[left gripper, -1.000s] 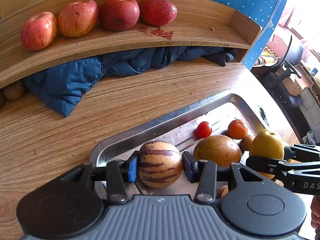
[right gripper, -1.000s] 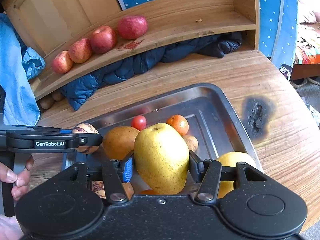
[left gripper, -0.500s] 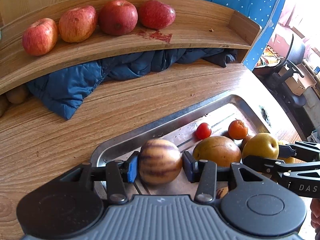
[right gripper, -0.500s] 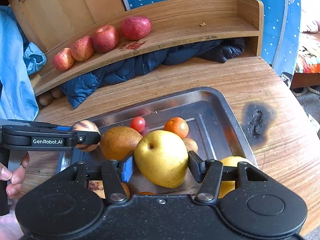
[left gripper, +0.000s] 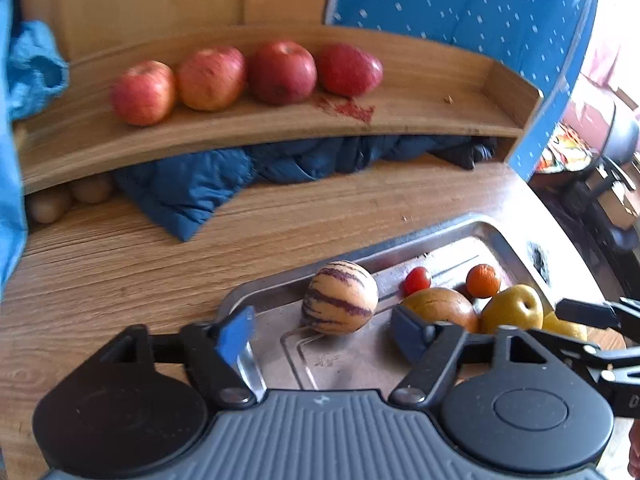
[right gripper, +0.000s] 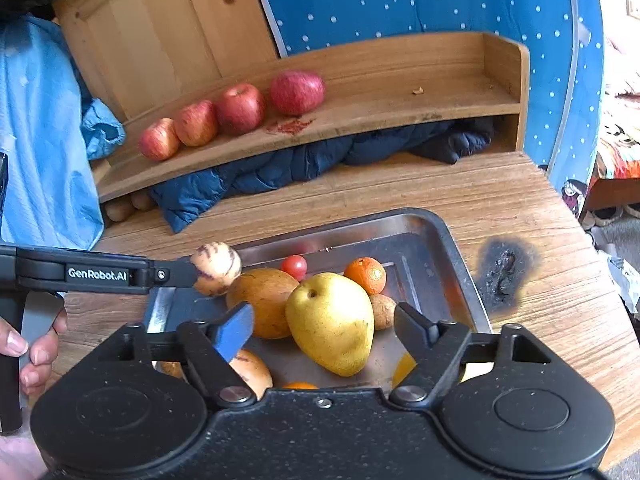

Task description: Organize fruits

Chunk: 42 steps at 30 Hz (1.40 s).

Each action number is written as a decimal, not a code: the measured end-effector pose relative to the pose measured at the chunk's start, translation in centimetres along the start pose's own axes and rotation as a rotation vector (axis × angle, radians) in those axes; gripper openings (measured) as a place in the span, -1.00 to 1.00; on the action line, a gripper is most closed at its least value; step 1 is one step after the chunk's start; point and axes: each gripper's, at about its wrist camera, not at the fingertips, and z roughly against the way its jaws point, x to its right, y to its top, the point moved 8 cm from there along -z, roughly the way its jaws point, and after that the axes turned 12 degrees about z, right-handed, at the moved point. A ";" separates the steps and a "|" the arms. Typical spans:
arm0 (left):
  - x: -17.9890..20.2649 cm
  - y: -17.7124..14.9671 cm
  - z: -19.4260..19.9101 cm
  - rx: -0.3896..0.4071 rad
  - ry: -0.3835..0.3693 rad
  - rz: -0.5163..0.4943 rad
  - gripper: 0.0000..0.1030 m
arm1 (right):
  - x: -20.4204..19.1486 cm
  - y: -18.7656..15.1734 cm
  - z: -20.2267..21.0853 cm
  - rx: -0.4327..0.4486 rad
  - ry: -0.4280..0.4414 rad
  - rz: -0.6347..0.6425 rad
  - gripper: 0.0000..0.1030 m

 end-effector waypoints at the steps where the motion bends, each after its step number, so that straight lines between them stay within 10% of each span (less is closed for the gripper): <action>1: -0.1 0.0 0.5 0.012 0.007 0.012 0.69 | -0.1 -0.1 0.5 0.006 -0.001 0.005 0.65; 12: -0.1 -3.6 6.3 0.132 0.052 0.088 0.99 | -1.4 -1.8 6.2 0.092 -0.016 0.071 0.98; 27: 0.5 -12.8 11.9 0.144 0.101 0.107 0.99 | -2.1 -7.8 11.5 0.068 -0.076 0.083 0.99; 42: 1.5 -15.2 13.0 0.140 0.088 0.105 0.99 | -1.9 -9.6 13.6 0.076 -0.093 0.098 0.98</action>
